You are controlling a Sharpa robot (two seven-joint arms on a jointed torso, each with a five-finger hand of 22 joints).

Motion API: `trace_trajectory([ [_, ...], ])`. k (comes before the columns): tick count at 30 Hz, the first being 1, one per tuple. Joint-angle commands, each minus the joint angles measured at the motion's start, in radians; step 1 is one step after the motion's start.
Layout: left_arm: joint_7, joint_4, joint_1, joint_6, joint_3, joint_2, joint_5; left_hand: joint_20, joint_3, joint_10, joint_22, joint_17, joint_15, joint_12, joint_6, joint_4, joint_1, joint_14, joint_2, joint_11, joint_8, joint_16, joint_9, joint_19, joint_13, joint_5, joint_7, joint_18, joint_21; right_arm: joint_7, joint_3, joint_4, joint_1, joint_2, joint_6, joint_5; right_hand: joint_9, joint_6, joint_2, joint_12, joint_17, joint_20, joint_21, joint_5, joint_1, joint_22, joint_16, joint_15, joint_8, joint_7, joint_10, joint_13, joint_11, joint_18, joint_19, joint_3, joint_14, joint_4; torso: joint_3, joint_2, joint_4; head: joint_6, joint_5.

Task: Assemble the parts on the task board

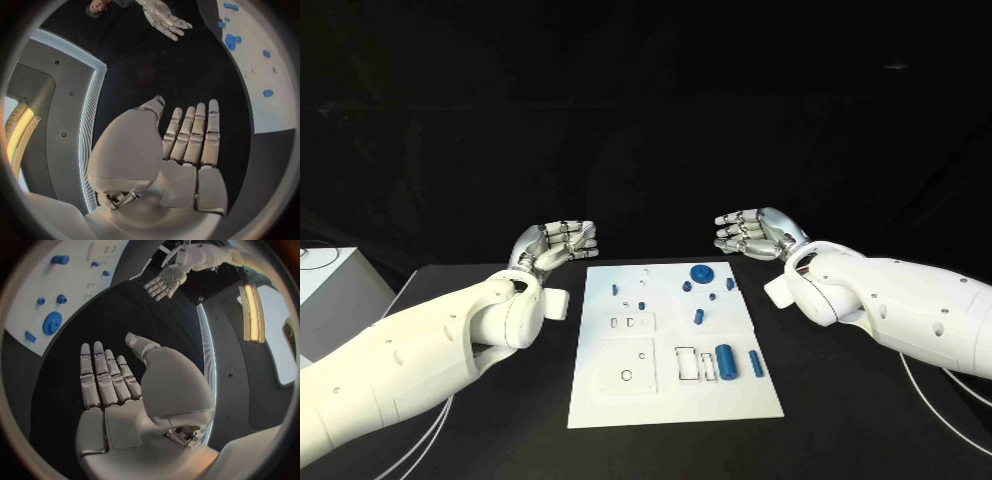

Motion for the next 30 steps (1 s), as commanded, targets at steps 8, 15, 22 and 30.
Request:
trace_trajectory([
  [8, 0.013, 0.138, 0.0, 0.083, 0.028, -0.076, -0.083, -0.084, 0.243, 0.208, 0.03, 0.135, -0.074, -0.06, 0.116, -0.041, 0.013, 0.215, -0.063, -0.057, 0.057, 0.069, 0.067, 0.183, -0.008, 0.002, 0.0, 0.004, 0.104, -0.052, 0.002, 0.012, 0.04, -0.007, 0.027, -0.561, 0.027, 0.284, -0.048, 0.002, 0.083, -0.133, 0.139, 0.014, 0.016, 0.051, 0.121, -0.127, 0.064, 0.007, 0.32, 0.005, -0.089, 0.027, 0.404, 0.067, 0.385, -0.008, -0.007, 0.054, 0.0245, 0.011, -0.022],
  [15, -0.005, 0.205, 0.0, 0.103, 0.045, -0.116, -0.087, -0.113, 0.293, 0.244, 0.077, 0.235, -0.099, -0.083, 0.118, -0.084, -0.041, 0.289, -0.082, -0.07, 0.062, 0.128, 0.099, 0.226, -0.006, 0.0, -0.007, 0.002, 0.189, -0.154, 0.003, 0.023, 0.067, -0.007, 0.054, -0.796, 0.033, 0.324, -0.101, -0.002, 0.289, -0.201, 0.331, 0.021, 0.008, 0.167, 0.427, -0.179, 0.044, -0.02, 0.379, 0.006, -0.126, 0.02, 0.566, 0.077, 0.512, -0.004, -0.0123, 0.082, 0.0434, 0.018, -0.039],
  [22, -0.025, 0.255, 0.0, 0.125, 0.06, -0.146, -0.088, -0.129, 0.315, 0.243, 0.145, 0.371, -0.112, -0.083, 0.11, -0.119, -0.086, 0.308, -0.088, -0.075, 0.056, 0.241, 0.128, 0.226, -0.006, 0.0, -0.008, 0.001, 0.3, -0.258, 0.003, 0.025, 0.077, 0.004, 0.094, -0.951, 0.048, 0.313, -0.146, -0.002, 0.658, -0.199, 0.697, 0.02, -0.023, 0.552, 0.87, -0.176, 0.023, -0.027, 0.334, 0.007, -0.124, -0.026, 0.63, 0.134, 0.524, 0.03, -0.0183, 0.107, 0.0554, 0.021, -0.053],
  [30, -0.037, 0.293, 0.0, 0.142, 0.07, -0.163, -0.093, -0.129, 0.322, 0.238, 0.167, 0.411, -0.112, -0.084, 0.106, -0.126, -0.099, 0.296, -0.087, -0.074, 0.051, 0.277, 0.137, 0.212, -0.006, 0.0, -0.007, 0.001, 0.334, -0.324, 0.002, 0.003, 0.075, 0.028, 0.131, -1.018, 0.056, 0.278, -0.154, 0.0, 0.896, -0.192, 0.838, 0.018, -0.014, 0.706, 1.099, -0.165, 0.001, -0.026, 0.219, 0.011, -0.113, -0.042, 0.623, 0.084, 0.516, 0.038, -0.0202, 0.13, 0.0695, 0.03, -0.067],
])
